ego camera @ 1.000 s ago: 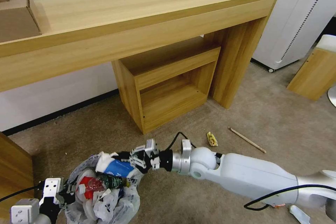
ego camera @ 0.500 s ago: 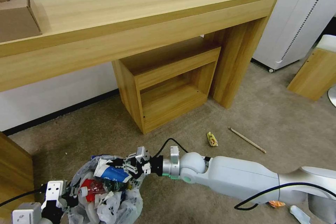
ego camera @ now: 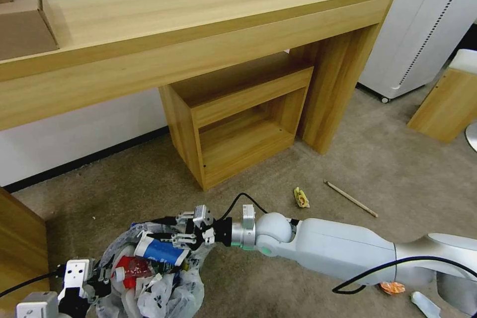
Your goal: Pick up the trash bin and place the garbage on the floor into it.
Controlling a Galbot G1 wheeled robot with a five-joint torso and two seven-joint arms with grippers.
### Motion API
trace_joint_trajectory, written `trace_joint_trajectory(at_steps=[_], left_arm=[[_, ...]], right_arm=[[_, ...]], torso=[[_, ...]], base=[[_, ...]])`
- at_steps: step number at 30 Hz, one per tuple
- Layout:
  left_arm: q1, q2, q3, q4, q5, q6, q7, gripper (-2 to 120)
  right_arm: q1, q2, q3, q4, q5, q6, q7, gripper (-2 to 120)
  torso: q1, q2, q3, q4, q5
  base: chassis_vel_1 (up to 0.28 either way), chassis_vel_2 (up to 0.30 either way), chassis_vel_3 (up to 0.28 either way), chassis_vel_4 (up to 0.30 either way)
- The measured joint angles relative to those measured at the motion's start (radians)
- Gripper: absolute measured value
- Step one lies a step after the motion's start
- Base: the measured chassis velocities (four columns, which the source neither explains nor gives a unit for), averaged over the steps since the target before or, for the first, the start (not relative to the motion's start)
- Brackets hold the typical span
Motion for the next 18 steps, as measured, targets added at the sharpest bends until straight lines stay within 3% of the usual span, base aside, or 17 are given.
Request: trace_joint_trajectory(at_steps=[7, 13, 18], left_arm=[[-0.003, -0.002, 0.006, 0.007, 0.016, -0.001, 0.009, 0], [-0.004, 0.009, -0.008, 0.008, 0.032, -0.001, 0.034, 0], [-0.01, 0.014, -0.008, 0.013, 0.05, 0.0, 0.051, 0]], right_arm=[[0.002, -0.022, 0.058, 0.021, 0.004, -0.002, 0.012, 76], [0.003, -0.113, 0.23, 0.085, 0.026, -0.001, 0.015, 98], [-0.03, -0.198, 0.302, 0.1, -0.004, 0.0, 0.034, 100]], torso=[[0.0, 0.0, 0.0, 0.0002, 0.0], [0.0, 0.0, 0.0, 0.0003, 0.0002], [0.0, 0.0, 0.0, 0.0002, 0.0002]], base=[[0.0, 0.0, 0.0, 0.0], [0.0, 0.0, 0.0, 0.0], [0.0, 0.0, 0.0, 0.0]])
